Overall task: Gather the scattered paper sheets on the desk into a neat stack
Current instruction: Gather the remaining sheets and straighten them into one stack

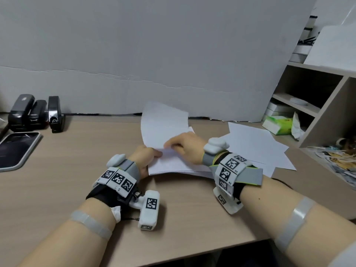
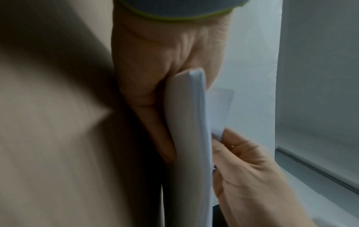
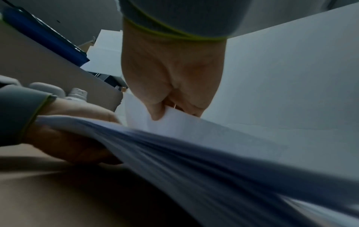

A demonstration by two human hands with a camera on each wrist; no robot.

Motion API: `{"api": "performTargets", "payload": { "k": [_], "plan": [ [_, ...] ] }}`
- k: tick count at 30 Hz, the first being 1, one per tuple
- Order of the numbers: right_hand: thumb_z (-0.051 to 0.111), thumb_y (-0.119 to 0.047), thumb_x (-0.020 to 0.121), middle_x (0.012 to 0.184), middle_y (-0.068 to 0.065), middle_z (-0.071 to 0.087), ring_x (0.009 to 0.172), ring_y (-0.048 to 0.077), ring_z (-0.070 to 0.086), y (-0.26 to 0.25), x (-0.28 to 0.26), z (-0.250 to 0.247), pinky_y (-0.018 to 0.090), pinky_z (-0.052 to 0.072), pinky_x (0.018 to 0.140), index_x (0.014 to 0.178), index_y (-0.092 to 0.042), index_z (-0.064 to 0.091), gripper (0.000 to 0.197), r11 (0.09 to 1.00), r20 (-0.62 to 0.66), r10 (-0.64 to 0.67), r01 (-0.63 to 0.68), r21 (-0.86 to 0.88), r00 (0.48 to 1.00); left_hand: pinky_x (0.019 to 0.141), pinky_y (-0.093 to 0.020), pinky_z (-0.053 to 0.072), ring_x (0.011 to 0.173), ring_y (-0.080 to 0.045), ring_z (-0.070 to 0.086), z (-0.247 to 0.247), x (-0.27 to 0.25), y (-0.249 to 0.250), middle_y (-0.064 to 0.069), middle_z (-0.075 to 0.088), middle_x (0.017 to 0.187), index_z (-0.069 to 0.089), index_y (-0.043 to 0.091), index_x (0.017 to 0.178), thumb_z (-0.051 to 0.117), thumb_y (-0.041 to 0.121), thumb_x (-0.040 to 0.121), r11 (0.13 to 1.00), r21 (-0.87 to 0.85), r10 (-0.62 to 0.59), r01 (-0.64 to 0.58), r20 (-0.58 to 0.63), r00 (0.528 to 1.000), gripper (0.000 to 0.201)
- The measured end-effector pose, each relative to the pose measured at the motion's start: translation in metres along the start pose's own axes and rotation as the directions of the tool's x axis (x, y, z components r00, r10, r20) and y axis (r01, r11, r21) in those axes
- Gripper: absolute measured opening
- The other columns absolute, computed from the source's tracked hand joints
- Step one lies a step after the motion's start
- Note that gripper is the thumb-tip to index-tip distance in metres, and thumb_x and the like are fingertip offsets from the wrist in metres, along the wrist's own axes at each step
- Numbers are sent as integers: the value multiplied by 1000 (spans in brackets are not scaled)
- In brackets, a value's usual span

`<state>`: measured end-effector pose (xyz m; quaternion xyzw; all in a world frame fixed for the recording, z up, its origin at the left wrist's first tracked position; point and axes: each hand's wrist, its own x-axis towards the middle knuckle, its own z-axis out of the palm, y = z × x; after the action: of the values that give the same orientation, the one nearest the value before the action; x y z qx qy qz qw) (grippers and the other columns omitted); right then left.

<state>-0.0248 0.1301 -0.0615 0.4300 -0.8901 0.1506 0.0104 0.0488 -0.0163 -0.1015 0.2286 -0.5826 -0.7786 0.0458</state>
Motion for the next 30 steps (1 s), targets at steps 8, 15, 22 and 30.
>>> {"api": "performTargets", "payload": {
  "k": [8,15,22,30],
  "plan": [
    [43,-11,90,129,-9,65,124,17,54,0,-15,-5,32,41,108,121,-28,69,44,998,120,46,-51,39,992,71,-44,61,88,-33,74,0,7,-2,-16,74,105,61,1,122,45,17,101,985,-173,-23,27,27,999,31],
    [55,-24,83,123,-12,67,115,10,59,7,-36,-21,28,46,101,120,-33,66,40,957,249,175,-224,183,952,68,-39,56,77,-34,68,6,4,0,-20,69,94,58,-5,117,52,-1,92,996,80,-37,36,7,999,26],
    [59,-39,76,115,6,69,105,30,62,105,-60,-63,40,50,95,113,-19,67,43,759,-25,647,-648,-66,762,54,-30,58,78,-30,68,-1,4,25,-15,69,96,58,-2,117,47,-15,90,968,182,180,-172,-28,983,32],
    [68,-52,70,120,9,64,106,32,59,159,-66,-48,37,49,93,121,-15,60,64,691,116,712,-664,-286,692,68,-36,59,83,-26,68,50,12,19,-9,69,96,61,5,102,43,-13,92,969,68,241,-240,-13,970,27]
  ]
}}
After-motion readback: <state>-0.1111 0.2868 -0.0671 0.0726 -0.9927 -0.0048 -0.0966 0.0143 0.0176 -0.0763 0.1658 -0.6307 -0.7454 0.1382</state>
